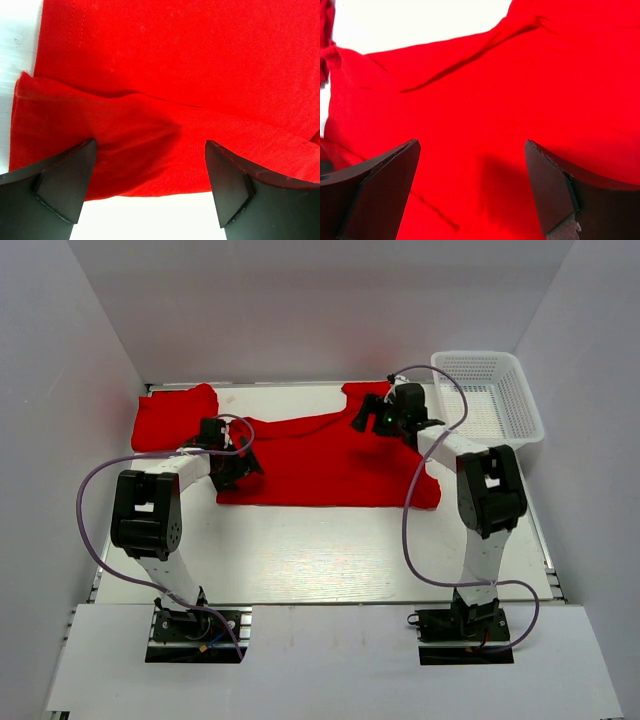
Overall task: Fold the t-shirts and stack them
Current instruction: Fold the flattened tshirt in 1/3 of the way, then grap the side of the flattened tshirt furthest away from the robot with both arms, then fold the other side of the tshirt into a rectangle
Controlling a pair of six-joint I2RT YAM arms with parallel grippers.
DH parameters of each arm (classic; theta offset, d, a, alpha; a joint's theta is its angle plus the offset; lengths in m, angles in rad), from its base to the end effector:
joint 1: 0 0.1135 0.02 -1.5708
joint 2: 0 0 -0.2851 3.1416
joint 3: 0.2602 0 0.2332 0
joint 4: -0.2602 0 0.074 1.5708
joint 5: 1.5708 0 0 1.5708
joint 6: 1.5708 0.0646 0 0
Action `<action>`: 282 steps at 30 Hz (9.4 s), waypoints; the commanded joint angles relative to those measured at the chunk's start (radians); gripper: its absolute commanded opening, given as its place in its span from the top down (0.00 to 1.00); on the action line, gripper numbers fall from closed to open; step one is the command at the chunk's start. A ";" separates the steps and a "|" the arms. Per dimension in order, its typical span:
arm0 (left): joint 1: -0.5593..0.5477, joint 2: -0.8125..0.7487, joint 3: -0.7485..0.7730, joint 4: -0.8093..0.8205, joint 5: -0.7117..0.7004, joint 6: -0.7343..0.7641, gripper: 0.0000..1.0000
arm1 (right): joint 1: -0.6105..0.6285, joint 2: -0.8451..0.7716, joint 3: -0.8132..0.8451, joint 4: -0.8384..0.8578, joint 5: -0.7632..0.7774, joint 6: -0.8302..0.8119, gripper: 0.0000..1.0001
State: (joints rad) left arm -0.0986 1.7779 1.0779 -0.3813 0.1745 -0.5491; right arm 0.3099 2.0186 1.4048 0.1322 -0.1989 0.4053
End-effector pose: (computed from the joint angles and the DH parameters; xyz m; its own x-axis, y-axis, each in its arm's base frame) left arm 0.3515 -0.0460 0.1718 -0.8422 -0.4332 -0.3211 -0.3064 0.8745 -0.3761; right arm 0.4570 0.1597 0.2261 -0.5890 0.2172 -0.7784 -0.2540 0.8646 0.4336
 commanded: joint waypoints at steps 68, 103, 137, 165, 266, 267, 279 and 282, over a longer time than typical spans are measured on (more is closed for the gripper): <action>-0.003 0.014 0.080 -0.103 -0.001 0.063 0.37 | -0.011 -0.495 -0.245 -0.482 0.191 -0.117 0.10; -0.003 0.101 0.264 -0.123 -0.023 0.064 1.00 | -0.012 -0.432 -0.280 -0.457 0.139 -0.100 0.10; 0.007 0.008 0.228 -0.056 0.039 0.124 1.00 | -0.018 0.123 0.298 -0.419 0.426 -0.189 0.10; 0.016 0.055 0.228 -0.084 0.039 0.124 1.00 | -0.077 0.242 0.330 -0.391 0.228 -0.085 0.31; 0.025 -0.320 -0.059 -0.553 -0.220 0.101 0.00 | -0.115 -0.845 -0.770 -0.575 0.142 -0.072 0.68; 0.025 -0.334 -0.059 -0.567 -0.245 0.092 0.00 | -0.115 -0.872 -0.770 -0.594 0.150 -0.062 0.51; 0.013 -0.350 0.129 -0.464 -0.160 0.112 0.00 | -0.111 -0.980 -0.638 -0.678 0.100 -0.132 0.10; 0.004 -0.292 0.129 -0.369 -0.043 0.136 0.00 | -0.104 -0.940 -0.618 -0.622 0.000 -0.195 0.10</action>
State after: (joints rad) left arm -0.0849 1.4452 1.1870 -0.8532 0.0124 -0.4416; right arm 0.1982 1.0462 0.7395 -0.5465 -0.0875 0.2783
